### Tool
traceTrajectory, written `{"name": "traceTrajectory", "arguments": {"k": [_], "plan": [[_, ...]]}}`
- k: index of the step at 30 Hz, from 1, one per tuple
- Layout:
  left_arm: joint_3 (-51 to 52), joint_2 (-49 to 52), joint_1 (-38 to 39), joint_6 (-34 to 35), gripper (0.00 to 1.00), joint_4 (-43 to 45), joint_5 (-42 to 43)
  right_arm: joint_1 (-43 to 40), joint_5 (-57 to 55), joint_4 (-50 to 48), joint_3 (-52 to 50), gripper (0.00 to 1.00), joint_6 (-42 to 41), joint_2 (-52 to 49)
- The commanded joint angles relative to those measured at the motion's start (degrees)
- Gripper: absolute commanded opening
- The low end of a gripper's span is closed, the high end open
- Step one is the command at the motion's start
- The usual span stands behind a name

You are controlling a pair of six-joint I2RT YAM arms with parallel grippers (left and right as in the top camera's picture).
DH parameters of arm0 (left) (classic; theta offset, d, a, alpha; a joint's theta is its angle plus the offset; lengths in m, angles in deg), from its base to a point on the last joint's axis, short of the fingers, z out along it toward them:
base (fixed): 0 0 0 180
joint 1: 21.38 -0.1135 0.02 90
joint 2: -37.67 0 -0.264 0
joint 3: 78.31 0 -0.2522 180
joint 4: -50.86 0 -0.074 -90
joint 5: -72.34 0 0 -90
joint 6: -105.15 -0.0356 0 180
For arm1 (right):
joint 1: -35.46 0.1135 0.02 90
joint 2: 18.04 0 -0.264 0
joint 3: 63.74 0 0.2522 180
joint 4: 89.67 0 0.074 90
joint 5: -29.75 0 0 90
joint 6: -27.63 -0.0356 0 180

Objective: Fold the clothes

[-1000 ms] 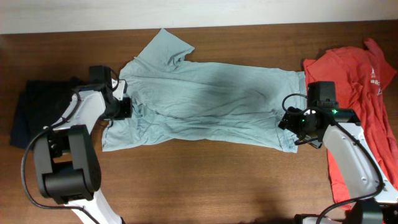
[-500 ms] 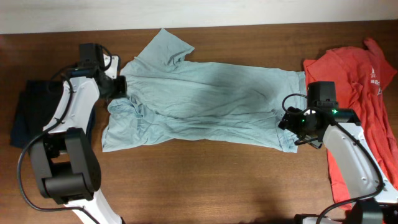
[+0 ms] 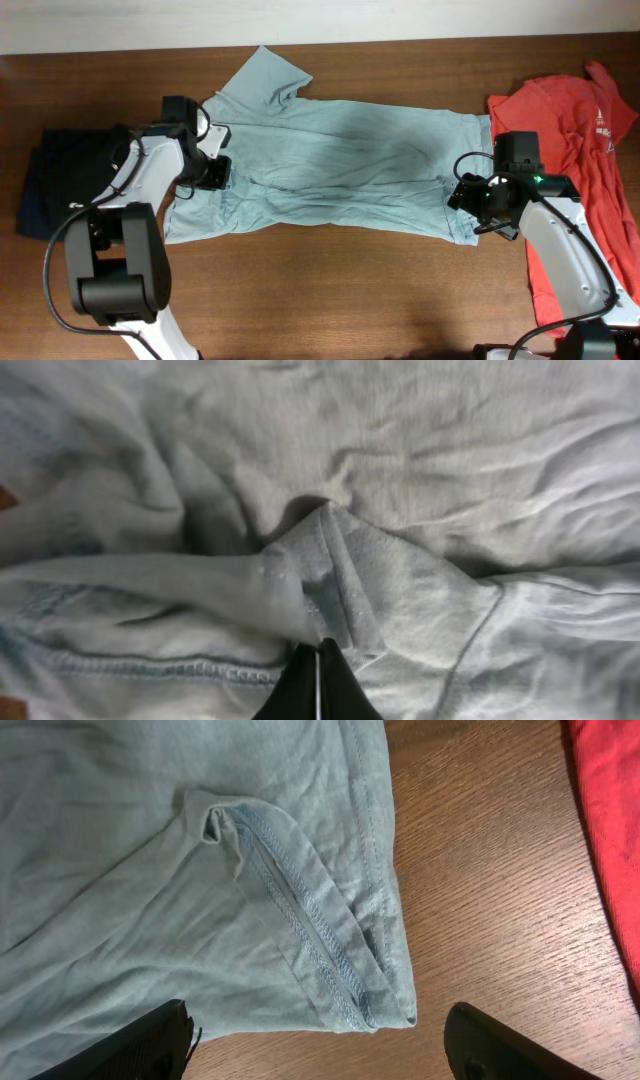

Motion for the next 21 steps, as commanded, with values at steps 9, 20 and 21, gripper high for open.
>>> {"name": "traceTrajectory", "arguments": {"k": [9, 20, 21], "plan": [[3.58, 0.55, 0.83, -2.01, 0.00, 7.89, -5.60, -0.33, -0.92, -0.02, 0.70, 0.85, -0.22, -0.09], [-3.37, 0.55, 0.83, 3.15, 0.00, 10.91, -5.49, -0.33, -0.92, 0.02, 0.70, 0.86, -0.22, -0.09], [-4.59, 0.55, 0.83, 3.32, 0.01, 8.20, -5.20, -0.33, -0.92, 0.04, 0.70, 0.86, -0.22, -0.09]]}}
